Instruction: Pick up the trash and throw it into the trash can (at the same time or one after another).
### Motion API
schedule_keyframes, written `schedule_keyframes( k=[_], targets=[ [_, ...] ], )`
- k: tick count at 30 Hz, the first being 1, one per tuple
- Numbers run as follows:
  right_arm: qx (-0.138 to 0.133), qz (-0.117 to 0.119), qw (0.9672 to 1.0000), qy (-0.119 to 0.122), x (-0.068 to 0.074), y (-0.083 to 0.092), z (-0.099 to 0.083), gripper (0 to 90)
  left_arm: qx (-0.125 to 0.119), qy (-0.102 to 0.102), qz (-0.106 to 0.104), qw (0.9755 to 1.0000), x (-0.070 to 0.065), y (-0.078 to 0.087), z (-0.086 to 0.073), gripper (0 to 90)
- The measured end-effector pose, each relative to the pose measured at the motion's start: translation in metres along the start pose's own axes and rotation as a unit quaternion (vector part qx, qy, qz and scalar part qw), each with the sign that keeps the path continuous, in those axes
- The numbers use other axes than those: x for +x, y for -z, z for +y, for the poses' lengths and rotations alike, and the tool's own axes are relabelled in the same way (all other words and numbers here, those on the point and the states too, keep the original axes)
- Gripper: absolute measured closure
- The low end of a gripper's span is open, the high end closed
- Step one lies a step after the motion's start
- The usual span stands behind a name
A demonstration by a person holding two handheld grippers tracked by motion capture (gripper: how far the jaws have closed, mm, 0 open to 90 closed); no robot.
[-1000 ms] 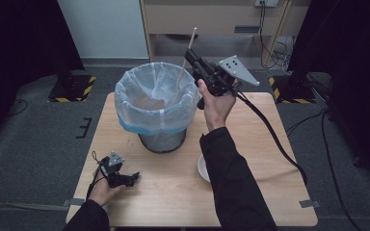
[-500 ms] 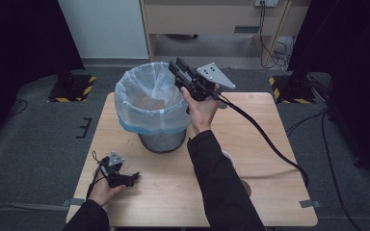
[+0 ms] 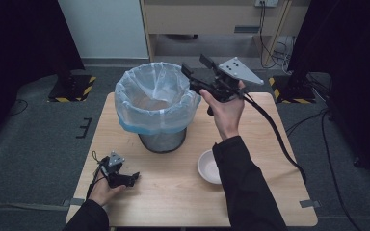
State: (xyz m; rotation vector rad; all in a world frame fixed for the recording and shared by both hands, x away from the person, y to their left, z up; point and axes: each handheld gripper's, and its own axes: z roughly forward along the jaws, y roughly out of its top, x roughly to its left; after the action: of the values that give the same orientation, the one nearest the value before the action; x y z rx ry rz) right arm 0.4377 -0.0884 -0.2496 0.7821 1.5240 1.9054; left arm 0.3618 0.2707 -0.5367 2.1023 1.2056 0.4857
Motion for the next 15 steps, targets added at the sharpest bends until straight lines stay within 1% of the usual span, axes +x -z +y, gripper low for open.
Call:
schedule_keyframes(
  k=[1, 2, 3, 5, 8, 11, 13, 15],
  targets=[
    [0.000, 0.000, 1.0000, 0.000, 0.000, 0.000, 0.000, 32.0, 0.000, -0.001, 0.000, 1.0000, 0.000, 0.000, 0.000, 0.0],
    [-0.002, 0.002, 1.0000, -0.007, -0.002, 0.005, 0.001, 31.7, 0.001, -0.001, 0.000, 1.0000, 0.000, 0.000, 0.000, 0.0],
    [0.001, -0.002, 0.9999, -0.011, -0.004, 0.012, 0.002, 31.3, 0.001, -0.001, 0.000, 1.0000, 0.000, 0.000, 0.000, 0.0],
    [0.012, -0.006, 0.9999, -0.011, -0.011, 0.027, 0.003, 30.3, 0.000, -0.001, 0.000, 1.0000, 0.000, 0.000, 0.000, 0.0],
    [0.021, -0.008, 0.9997, -0.005, -0.018, 0.048, -0.001, 29.6, 0.001, 0.000, 0.000, 1.0000, 0.000, 0.000, 0.000, 0.0],
    [0.037, -0.009, 0.9993, 0.001, -0.027, 0.072, -0.009, 28.6, 0.001, -0.001, 0.000, 1.0000, 0.000, 0.000, 0.000, 0.0],
    [0.048, -0.006, 0.9988, -0.005, -0.032, 0.088, -0.018, 27.7, 0.001, -0.001, 0.000, 1.0000, 0.000, 0.000, 0.000, 0.0],
    [0.058, -0.008, 0.9983, -0.009, -0.037, 0.105, -0.028, 27.0, 0.002, -0.002, 0.000, 1.0000, 0.000, 0.000, 0.000, 0.0]
  ],
)
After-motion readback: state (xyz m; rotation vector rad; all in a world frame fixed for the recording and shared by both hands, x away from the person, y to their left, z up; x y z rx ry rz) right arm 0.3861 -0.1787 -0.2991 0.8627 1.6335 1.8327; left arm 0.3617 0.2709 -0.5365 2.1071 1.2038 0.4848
